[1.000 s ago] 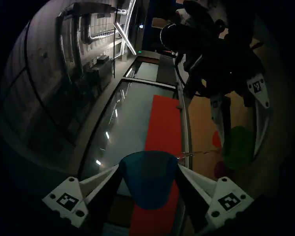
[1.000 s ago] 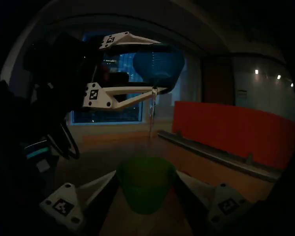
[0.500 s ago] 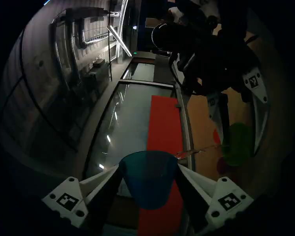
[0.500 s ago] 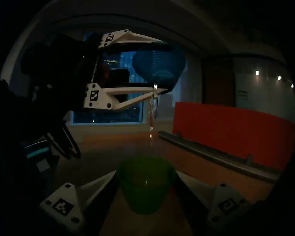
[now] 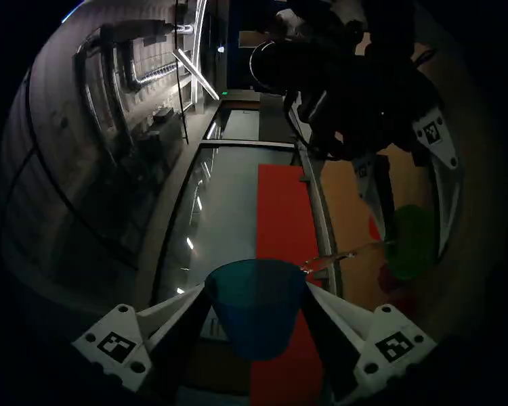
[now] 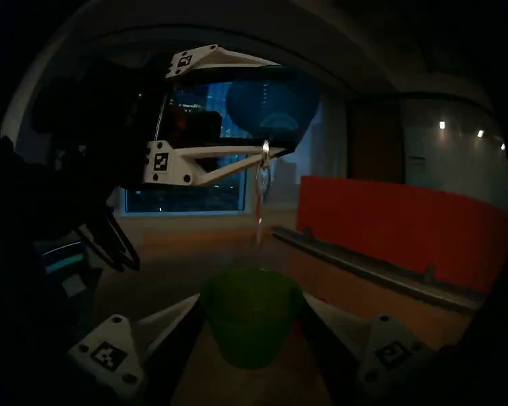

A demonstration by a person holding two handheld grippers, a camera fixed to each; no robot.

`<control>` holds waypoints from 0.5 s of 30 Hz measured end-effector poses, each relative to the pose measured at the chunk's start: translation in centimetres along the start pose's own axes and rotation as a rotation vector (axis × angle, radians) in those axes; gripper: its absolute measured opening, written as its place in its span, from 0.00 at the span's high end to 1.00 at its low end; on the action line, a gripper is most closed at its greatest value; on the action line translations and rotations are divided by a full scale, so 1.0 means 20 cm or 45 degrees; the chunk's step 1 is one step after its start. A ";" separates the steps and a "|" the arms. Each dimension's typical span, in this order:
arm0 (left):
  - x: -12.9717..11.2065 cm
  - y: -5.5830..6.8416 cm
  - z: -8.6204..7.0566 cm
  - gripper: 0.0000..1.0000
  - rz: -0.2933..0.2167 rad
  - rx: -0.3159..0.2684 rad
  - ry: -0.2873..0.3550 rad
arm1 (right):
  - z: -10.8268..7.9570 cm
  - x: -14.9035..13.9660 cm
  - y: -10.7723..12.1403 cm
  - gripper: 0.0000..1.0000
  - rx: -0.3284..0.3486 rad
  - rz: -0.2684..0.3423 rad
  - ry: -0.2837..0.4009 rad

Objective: Pour water

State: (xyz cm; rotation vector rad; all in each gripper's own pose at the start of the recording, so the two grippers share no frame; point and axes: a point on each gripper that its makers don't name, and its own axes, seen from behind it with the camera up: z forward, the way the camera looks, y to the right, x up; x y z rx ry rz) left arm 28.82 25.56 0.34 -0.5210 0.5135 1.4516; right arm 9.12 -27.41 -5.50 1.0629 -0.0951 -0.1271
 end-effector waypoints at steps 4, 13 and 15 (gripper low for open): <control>0.01 -0.01 0.00 0.13 0.029 0.003 0.004 | 0.00 0.00 0.00 0.00 -0.002 0.002 0.003; 0.05 -0.04 -0.01 0.13 0.083 0.018 0.019 | 0.00 0.00 0.01 0.00 -0.004 0.009 0.009; 0.05 -0.04 -0.01 0.13 0.101 0.018 0.016 | 0.00 0.00 0.01 0.00 -0.004 0.009 0.009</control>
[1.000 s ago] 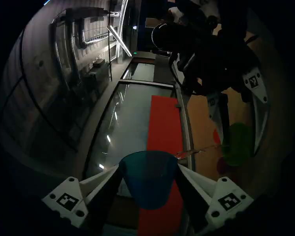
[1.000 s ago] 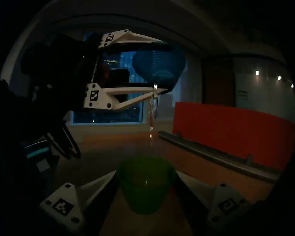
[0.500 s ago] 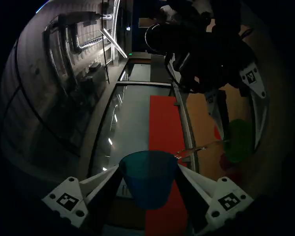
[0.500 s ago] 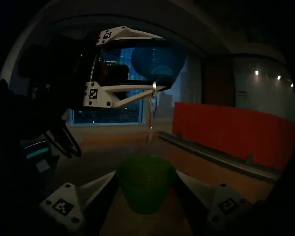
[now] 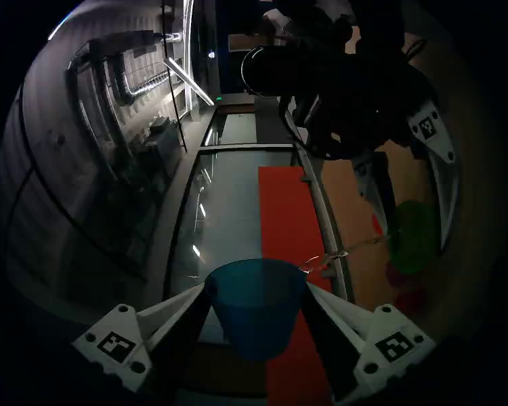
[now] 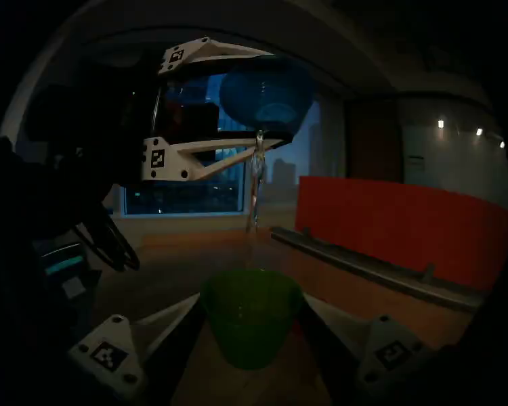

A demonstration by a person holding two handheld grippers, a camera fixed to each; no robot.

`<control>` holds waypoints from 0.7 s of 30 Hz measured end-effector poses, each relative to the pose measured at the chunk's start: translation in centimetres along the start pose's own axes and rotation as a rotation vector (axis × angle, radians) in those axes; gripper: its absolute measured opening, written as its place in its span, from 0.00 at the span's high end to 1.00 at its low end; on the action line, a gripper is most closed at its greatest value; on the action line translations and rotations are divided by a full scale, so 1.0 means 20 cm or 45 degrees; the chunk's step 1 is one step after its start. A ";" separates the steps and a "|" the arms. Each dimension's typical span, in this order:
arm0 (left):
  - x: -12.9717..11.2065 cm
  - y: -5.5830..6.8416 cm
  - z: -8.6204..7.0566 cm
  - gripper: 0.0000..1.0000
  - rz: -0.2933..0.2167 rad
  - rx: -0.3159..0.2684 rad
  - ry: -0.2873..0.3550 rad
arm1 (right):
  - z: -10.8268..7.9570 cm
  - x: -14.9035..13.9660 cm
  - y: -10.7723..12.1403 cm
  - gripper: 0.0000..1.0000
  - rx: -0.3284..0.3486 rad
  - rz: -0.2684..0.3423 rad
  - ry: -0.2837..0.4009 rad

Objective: Pour water

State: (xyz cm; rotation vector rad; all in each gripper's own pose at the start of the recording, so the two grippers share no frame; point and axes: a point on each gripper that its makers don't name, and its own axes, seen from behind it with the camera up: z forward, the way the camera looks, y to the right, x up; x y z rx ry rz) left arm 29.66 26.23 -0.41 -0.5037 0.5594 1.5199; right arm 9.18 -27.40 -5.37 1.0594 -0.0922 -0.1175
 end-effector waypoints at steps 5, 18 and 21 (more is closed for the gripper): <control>0.00 0.00 0.00 0.13 0.045 0.003 -0.009 | 0.00 0.00 0.00 0.00 0.001 0.000 0.003; 0.04 0.01 0.00 0.13 0.111 0.006 0.000 | -0.01 0.01 0.00 0.00 0.002 0.001 0.009; 0.04 0.01 0.00 0.13 0.110 0.003 0.000 | -0.01 0.01 0.00 0.00 0.004 0.003 0.011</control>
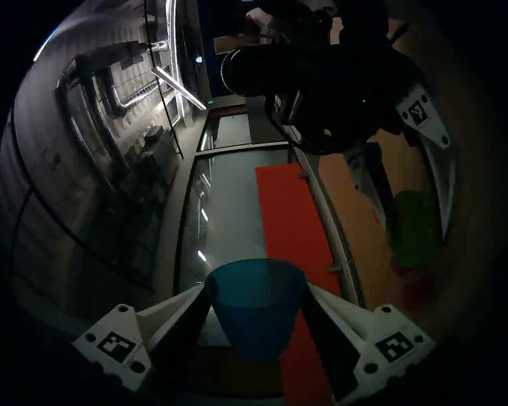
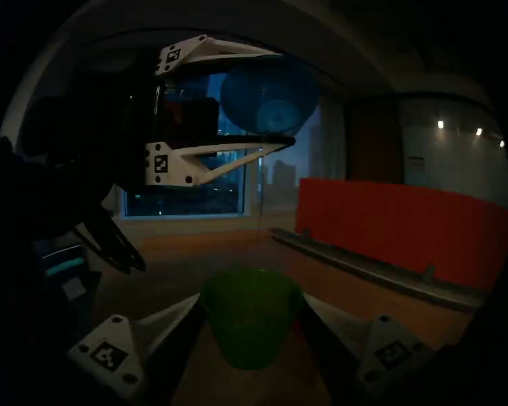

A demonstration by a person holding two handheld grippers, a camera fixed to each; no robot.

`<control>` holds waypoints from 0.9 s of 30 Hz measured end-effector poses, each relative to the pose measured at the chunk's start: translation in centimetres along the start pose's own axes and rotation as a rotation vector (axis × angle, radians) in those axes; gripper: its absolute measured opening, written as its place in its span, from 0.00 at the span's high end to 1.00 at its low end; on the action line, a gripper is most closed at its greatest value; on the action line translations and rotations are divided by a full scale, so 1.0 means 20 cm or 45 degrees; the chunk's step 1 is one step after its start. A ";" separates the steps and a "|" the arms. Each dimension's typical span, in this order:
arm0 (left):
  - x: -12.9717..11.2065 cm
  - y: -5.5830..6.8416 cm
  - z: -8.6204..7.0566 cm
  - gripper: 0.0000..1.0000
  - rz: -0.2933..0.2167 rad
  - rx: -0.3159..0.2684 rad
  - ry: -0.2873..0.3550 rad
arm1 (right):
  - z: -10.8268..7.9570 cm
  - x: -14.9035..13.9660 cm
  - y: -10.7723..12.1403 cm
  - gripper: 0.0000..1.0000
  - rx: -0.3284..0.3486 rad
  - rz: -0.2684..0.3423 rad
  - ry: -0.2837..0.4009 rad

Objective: Pour water

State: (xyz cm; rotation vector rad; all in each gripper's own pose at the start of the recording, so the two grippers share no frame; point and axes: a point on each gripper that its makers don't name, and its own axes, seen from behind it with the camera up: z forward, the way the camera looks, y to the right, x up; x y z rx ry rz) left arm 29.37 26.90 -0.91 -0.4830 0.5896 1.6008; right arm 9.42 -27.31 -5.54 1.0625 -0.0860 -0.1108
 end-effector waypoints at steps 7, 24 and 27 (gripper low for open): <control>-0.03 -0.01 0.01 0.13 -0.016 0.005 -0.010 | 0.01 0.01 0.00 0.00 -0.001 -0.003 -0.001; -0.14 -0.05 0.01 0.13 -0.671 0.095 -0.005 | -0.02 0.03 0.00 0.00 -0.016 -0.020 0.011; -0.17 -0.05 0.01 0.13 -0.798 0.097 -0.017 | -0.03 0.04 0.00 0.00 -0.019 -0.021 0.017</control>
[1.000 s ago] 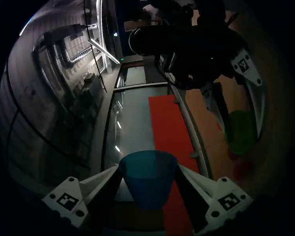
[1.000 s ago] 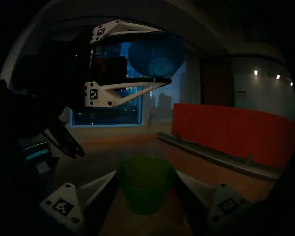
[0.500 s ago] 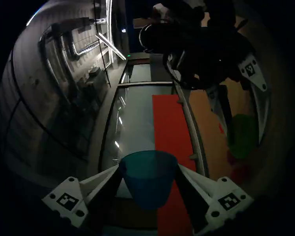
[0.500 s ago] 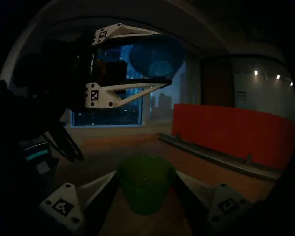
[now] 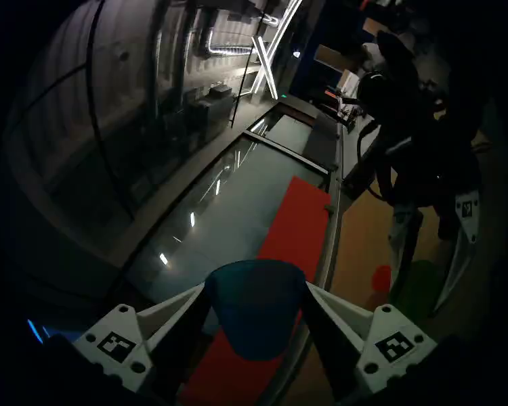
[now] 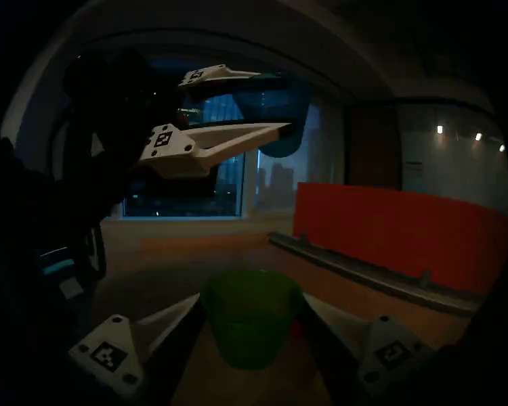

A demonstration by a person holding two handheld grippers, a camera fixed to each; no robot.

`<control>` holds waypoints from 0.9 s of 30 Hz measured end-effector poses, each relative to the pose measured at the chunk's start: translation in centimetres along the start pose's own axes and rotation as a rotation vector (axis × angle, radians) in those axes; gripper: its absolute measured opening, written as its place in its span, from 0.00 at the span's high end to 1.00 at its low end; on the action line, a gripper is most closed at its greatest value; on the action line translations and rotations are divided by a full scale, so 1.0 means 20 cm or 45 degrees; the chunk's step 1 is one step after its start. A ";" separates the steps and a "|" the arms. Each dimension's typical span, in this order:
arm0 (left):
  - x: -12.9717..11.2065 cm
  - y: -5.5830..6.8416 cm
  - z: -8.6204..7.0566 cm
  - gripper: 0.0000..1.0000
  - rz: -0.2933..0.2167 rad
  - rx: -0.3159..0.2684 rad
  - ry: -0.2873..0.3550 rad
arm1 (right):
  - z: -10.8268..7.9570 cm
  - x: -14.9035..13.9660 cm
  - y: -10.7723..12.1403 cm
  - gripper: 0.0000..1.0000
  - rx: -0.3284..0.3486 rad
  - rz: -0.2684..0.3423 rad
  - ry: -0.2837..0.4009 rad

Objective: Pour water

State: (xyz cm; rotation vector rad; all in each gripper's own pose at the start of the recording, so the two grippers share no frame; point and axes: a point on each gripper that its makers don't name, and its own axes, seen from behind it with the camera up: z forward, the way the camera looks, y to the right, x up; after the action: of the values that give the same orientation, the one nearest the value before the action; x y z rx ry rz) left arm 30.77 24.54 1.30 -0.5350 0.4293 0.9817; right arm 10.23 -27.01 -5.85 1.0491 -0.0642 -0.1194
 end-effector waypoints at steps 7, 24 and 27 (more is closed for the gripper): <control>-0.04 0.00 0.00 0.13 -0.276 -0.002 -0.034 | -0.02 0.02 0.01 0.00 -0.008 -0.008 0.004; -0.16 -0.10 0.03 0.13 -0.990 0.008 -0.079 | -0.04 0.06 0.02 0.00 -0.023 -0.003 0.024; -0.17 -0.09 0.02 0.13 -1.082 -0.010 -0.073 | -0.05 0.06 0.02 0.00 -0.026 -0.001 0.024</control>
State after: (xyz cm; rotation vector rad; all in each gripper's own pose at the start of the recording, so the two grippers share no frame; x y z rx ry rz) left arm 30.78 21.76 4.01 -0.6166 0.1131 0.1796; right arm 11.61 -26.19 -5.99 1.0301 -0.0455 -0.1110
